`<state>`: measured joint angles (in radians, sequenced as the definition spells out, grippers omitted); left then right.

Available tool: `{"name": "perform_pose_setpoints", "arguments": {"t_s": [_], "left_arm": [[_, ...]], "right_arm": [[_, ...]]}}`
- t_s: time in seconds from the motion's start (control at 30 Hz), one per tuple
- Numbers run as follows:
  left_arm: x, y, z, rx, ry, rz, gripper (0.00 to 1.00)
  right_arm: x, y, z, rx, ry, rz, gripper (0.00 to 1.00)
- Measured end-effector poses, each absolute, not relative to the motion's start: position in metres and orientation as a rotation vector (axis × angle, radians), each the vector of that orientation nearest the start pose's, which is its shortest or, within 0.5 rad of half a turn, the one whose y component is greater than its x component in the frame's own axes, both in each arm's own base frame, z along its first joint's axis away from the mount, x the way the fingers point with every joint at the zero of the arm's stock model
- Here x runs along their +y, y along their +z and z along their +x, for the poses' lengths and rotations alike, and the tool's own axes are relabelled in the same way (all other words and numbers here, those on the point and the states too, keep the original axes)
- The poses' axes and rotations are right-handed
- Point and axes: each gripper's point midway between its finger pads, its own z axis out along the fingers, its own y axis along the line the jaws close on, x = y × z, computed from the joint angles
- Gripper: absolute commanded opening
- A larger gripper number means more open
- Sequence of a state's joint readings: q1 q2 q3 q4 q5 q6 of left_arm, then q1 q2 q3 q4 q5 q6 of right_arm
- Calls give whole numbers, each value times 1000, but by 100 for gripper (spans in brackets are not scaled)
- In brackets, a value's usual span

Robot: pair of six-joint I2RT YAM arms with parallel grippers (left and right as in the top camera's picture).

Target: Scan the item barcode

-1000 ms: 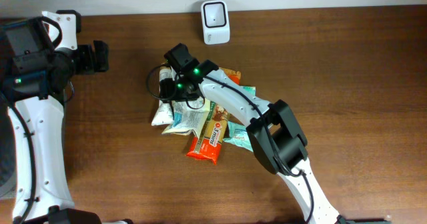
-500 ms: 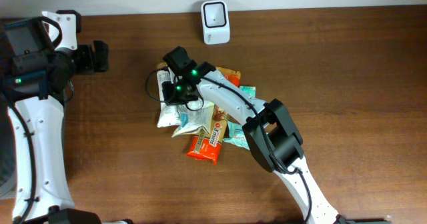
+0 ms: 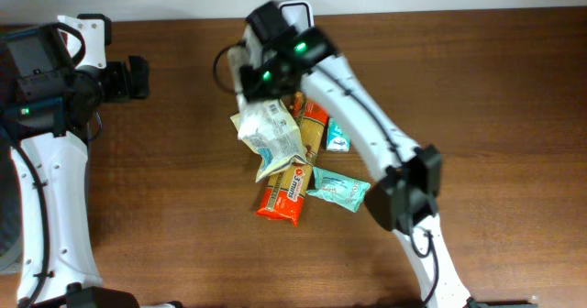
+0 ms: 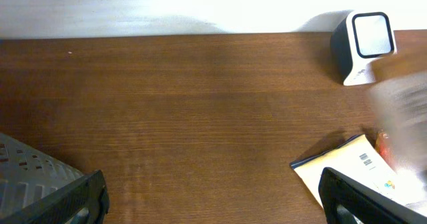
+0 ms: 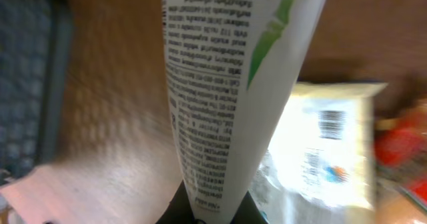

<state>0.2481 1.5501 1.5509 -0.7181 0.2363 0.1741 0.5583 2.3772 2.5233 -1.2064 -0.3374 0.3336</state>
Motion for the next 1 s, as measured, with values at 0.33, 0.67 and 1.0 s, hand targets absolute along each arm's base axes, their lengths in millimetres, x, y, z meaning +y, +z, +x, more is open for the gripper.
{"name": "perform_pose_setpoints", "arguments": {"t_s": [0.33,0.67,1.0], "left_arm": [[69,279,438,2264,-47,38,99],[69,279,438,2264,-47,39,99],[69,279,438,2264,-47,38,99]], "right_arm": [[169,192,458,2912,454,-54,4],[104,60,443,3133,336,-91,4],[82,50,445,3105,519,-95,49]]}}
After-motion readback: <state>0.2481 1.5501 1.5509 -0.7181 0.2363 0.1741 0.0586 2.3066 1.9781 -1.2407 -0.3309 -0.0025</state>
